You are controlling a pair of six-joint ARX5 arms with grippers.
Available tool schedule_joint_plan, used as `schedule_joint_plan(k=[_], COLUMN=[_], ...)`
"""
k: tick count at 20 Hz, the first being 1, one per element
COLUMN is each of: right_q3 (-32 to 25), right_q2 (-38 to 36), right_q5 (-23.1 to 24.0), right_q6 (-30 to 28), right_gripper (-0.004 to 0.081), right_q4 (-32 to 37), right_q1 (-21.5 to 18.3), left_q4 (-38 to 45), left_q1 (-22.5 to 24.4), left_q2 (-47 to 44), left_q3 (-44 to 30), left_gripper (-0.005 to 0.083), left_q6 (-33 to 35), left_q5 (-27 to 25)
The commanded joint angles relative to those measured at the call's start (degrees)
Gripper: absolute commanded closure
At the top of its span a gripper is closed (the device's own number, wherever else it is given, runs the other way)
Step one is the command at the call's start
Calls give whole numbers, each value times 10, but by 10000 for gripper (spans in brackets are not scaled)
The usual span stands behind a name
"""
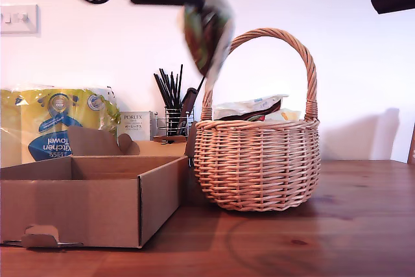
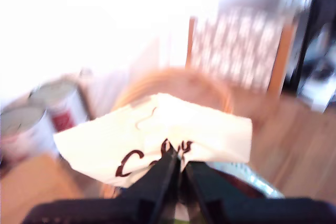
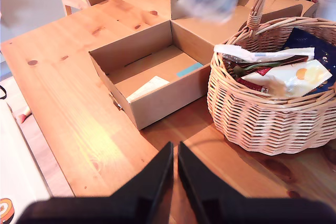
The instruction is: Move the bags of Easter eggs from the cardboard box on the left into the woven basket on the right side.
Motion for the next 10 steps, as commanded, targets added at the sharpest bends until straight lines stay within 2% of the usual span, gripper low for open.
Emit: schedule_joint_plan(k=[1,5,10], right_q3=[3,3,3], right_q2=[0,0,0], right_q5=[0,0,0], right_q6=[-2,-2,-2], right_gripper=[782,782,782], right_q4=[4,4,4], right_q1=[2,2,2], left_q4=[54,134,219], left_q1=[-1,-11,-25], left_q2=[44,114,171], left_q3=[-1,-1,-1], left_gripper=[797,797,797], left_q6=[-35,-92,-126], left_q5=[3,3,-10])
